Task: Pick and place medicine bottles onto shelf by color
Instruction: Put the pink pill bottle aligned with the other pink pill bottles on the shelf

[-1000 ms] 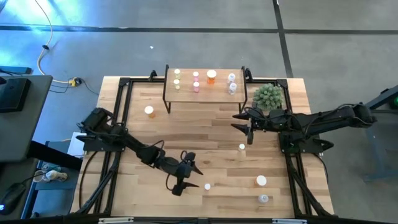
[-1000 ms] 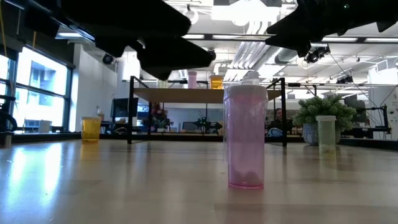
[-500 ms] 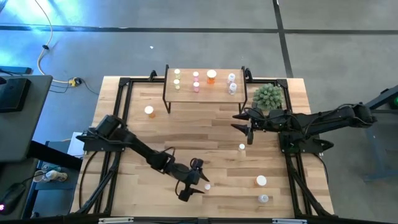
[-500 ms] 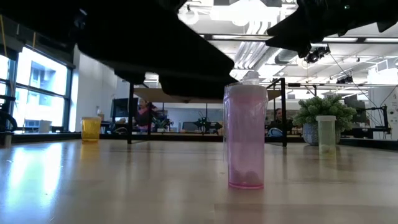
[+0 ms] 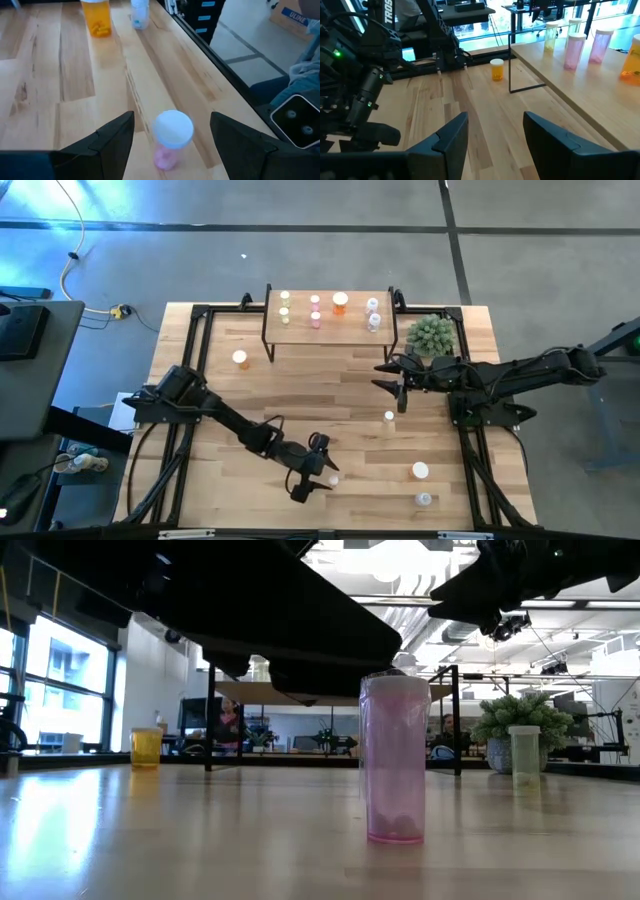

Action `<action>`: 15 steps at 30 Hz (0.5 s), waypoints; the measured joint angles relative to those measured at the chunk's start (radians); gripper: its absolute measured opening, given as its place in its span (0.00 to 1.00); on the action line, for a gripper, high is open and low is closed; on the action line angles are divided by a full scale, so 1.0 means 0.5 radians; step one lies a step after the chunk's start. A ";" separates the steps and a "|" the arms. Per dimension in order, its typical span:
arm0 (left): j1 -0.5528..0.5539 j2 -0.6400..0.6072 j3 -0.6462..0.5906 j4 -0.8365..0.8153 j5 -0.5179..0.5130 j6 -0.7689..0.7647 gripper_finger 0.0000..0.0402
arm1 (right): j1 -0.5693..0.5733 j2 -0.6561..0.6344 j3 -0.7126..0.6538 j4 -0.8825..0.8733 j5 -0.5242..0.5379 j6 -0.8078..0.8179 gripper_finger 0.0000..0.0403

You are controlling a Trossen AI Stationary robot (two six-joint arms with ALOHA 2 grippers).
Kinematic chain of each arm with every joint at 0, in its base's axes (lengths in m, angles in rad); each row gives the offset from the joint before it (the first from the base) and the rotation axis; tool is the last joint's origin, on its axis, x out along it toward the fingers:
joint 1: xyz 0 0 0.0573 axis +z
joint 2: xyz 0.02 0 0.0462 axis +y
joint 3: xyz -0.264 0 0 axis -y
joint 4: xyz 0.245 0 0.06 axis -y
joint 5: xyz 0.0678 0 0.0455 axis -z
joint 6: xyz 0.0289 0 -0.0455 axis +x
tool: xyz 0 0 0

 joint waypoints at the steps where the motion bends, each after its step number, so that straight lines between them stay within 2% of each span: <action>1: 0.004 0.000 0.000 0.001 0.003 0.000 0.63 | 0.000 0.000 0.000 -0.003 0.000 0.000 0.45; 10: 0.000 0.082 0.017 0.035 0.033 -0.039 0.63 | -0.001 0.000 0.000 -0.005 0.000 0.000 0.45; 15: 0.009 0.166 0.090 0.033 0.133 -0.053 0.63 | -0.001 0.000 0.000 -0.005 0.000 0.000 0.45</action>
